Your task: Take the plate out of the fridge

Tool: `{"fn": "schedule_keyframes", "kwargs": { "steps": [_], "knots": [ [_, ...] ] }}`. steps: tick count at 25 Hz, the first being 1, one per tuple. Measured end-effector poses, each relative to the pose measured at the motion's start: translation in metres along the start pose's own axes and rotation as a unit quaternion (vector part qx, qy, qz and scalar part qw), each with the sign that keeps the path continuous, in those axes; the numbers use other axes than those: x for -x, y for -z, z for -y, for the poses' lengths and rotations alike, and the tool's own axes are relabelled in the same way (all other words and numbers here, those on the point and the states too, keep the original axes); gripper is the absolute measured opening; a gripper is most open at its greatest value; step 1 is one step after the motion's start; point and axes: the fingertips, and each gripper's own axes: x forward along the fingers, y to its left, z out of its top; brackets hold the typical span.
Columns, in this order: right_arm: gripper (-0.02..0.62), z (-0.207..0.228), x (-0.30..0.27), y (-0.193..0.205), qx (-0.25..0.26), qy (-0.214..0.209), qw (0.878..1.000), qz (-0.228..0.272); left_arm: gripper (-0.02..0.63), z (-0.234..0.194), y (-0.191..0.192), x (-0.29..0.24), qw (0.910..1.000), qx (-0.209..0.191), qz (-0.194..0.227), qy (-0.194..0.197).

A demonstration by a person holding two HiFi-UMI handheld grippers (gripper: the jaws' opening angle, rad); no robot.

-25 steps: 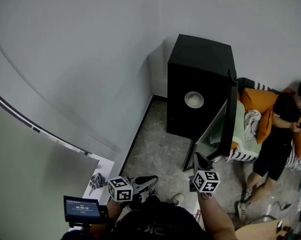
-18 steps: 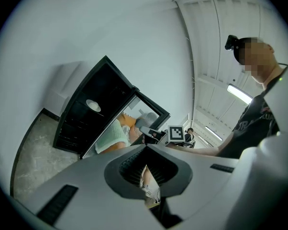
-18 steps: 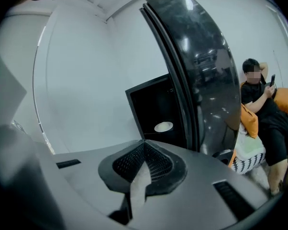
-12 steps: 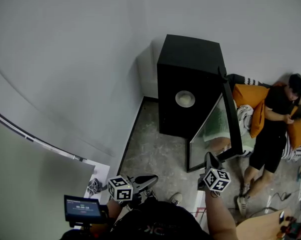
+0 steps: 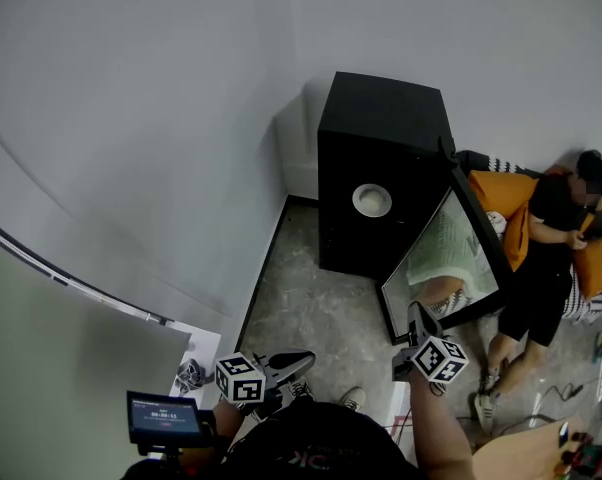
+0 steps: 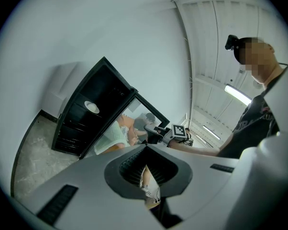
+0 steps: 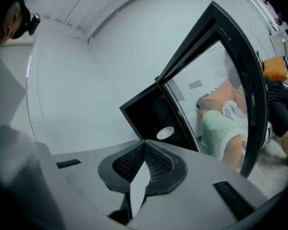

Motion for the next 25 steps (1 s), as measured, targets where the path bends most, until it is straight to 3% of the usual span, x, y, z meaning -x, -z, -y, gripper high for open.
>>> {"fn": "schedule_keyframes", "kwargs": {
  "steps": [10,25],
  "knots": [
    [0.008,-0.037,-0.012,0.012,-0.076,-0.073,0.994,0.0,0.005,-0.007,-0.002,0.014,0.9999,0.003,-0.008,0.007],
    [0.008,-0.06,-0.029,-0.001,-0.105,-0.065,0.991,0.041,0.005,-0.032,-0.016,0.035,0.9994,-0.015,-0.022,0.023]
  ]
}}
